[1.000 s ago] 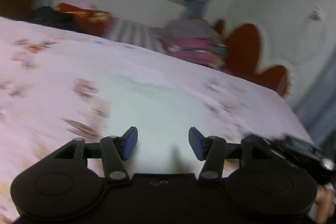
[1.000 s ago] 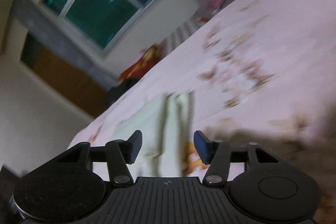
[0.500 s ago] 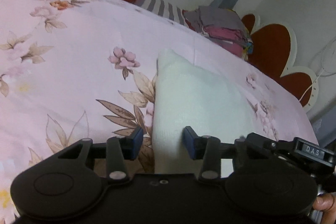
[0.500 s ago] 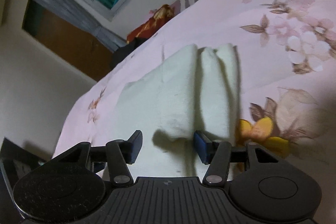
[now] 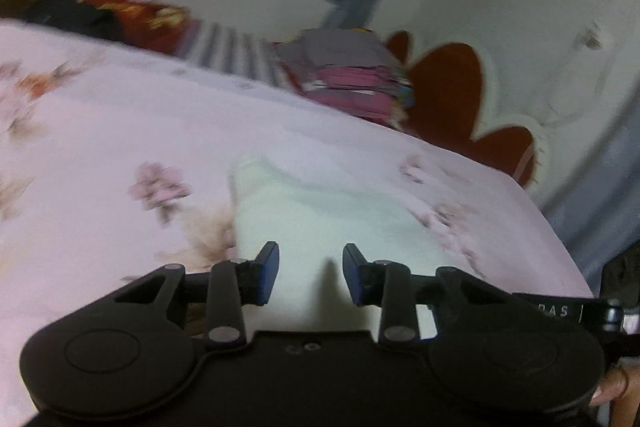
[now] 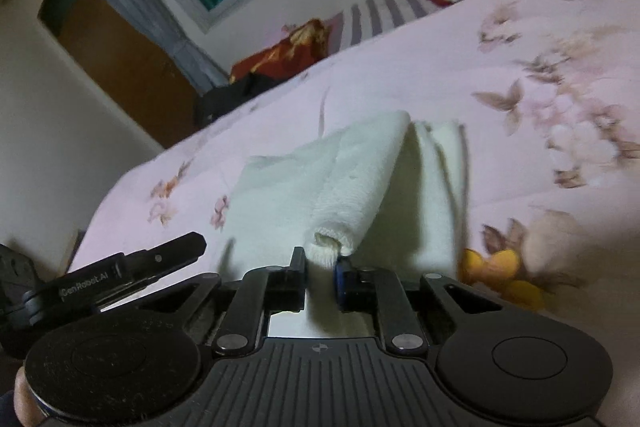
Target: Fold small clothes
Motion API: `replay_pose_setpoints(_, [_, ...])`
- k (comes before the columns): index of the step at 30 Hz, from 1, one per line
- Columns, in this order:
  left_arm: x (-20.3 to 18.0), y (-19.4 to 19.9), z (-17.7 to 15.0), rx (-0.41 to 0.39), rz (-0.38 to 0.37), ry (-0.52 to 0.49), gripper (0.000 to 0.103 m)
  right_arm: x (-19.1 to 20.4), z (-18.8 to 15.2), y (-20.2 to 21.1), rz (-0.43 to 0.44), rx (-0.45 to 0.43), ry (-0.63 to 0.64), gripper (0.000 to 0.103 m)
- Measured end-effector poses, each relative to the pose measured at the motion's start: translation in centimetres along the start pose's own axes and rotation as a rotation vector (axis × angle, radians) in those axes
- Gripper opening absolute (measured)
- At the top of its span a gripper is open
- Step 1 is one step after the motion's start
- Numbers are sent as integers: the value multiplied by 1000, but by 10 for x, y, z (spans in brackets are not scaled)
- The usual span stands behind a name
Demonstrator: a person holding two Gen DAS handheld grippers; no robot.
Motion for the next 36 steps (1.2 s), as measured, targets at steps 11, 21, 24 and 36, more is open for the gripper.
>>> replay_pose_setpoints(11, [-18,-32,-15,125,9,-96,33,-35,-9,10,-35,8,-104,13])
replay_pose_setpoints(21, [-10,-34,22,43,-5,-138,33,-28,25,48,-132,-102,16,45])
replay_pose_setpoints(24, [-8,-53,38,43,-7,-146,33,-14,53,20,-106,-78,79,30])
replay_pose_setpoints(36, [-7,-114,33,111,-60,-69,32,-43,61,-55,-292,105,149,30])
Point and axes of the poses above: each gripper's, at about its wrist camera, not at the fingertips, and y roughly against the way its jaws point, x to its left, z to its top, the point moved 2 cm from there along -y, roughly the way its jaws point, and after that the axes turned 2 degrees about z, right-handed, at the moved point
